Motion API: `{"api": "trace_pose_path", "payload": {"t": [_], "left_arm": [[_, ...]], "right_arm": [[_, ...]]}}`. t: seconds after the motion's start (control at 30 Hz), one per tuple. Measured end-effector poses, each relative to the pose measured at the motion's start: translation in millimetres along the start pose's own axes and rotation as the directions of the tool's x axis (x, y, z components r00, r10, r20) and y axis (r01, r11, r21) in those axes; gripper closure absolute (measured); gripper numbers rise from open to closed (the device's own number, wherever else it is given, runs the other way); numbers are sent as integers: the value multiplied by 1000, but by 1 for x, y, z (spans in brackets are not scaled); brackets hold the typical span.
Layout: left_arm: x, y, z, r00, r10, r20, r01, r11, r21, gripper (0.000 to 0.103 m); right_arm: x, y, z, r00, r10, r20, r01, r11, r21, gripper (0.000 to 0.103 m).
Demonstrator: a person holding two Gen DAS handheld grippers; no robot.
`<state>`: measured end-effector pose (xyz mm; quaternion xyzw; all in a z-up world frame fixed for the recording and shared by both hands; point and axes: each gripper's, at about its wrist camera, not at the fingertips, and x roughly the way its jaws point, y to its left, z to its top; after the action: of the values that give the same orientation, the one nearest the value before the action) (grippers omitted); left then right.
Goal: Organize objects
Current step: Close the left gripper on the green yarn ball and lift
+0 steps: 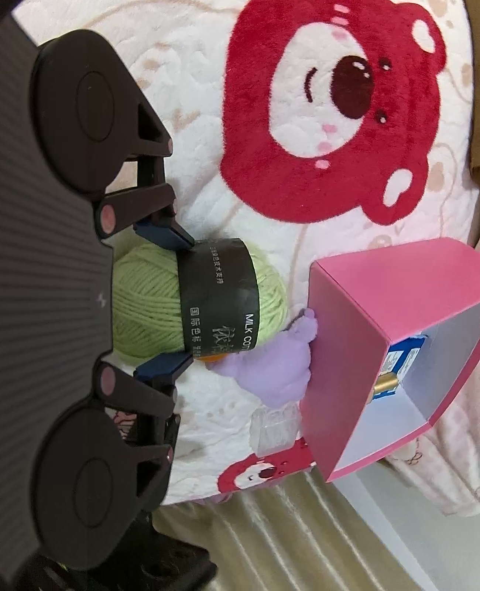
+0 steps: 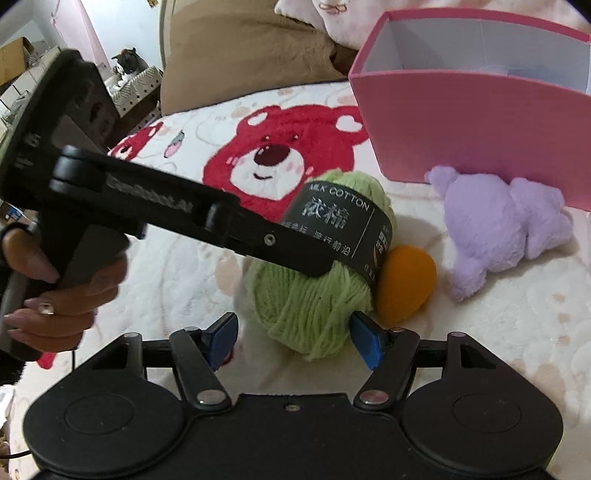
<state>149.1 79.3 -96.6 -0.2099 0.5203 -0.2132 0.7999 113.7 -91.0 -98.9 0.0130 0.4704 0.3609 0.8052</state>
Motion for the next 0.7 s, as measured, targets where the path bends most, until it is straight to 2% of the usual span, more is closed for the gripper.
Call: {"api": "trace_pose_path", "payload": {"t": [0.2, 0.23, 0.37, 0.7], "left_arm": [[6, 4, 0, 1000, -19, 8, 20, 994, -110, 47], [7, 2, -1, 1000, -14, 8, 15, 993, -115, 47], [8, -14, -2, 999, 51, -16, -52, 996, -79, 47], [-22, -61, -16, 995, 95, 1, -95, 995, -20, 48]], "right_arm": [[20, -1, 4, 998, -64, 4, 64, 998, -17, 28], [21, -2, 4, 998, -68, 3, 68, 998, -7, 32], [15, -1, 1, 996, -87, 17, 87, 996, -11, 43], [-28, 13, -3, 996, -87, 27, 89, 995, -54, 44]]}}
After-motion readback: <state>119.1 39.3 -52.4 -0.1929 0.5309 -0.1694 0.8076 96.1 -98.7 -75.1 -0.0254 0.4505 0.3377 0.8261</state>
